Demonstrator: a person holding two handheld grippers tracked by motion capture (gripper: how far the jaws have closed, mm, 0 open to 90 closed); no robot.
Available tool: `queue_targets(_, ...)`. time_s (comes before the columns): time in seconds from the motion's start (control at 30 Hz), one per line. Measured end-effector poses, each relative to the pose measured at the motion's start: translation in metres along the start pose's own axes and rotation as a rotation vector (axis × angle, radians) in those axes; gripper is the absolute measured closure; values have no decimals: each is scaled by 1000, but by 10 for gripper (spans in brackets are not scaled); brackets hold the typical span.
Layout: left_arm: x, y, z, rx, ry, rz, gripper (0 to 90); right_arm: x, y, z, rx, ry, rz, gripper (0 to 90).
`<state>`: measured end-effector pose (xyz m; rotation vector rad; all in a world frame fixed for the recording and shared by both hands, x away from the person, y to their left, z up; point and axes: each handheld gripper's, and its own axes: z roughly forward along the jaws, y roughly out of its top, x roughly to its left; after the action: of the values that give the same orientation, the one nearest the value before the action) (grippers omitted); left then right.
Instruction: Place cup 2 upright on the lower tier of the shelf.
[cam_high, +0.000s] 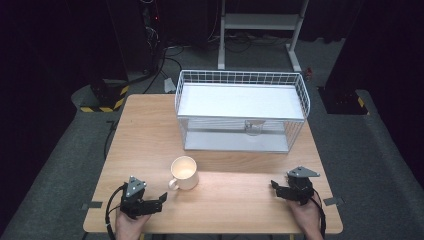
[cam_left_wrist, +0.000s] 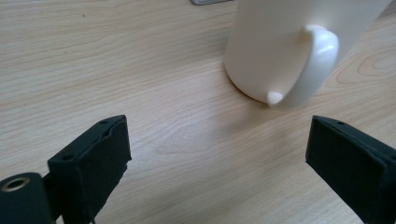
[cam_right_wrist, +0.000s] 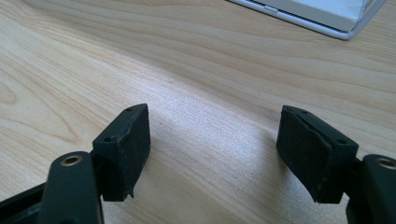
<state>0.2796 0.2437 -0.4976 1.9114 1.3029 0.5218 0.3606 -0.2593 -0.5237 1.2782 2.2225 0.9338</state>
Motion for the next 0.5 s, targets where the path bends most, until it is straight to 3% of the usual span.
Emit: queue_targets(0.5, -25, 14, 12, -5, -55, 41, 30, 0, 0, 0, 2, 0, 3, 261)
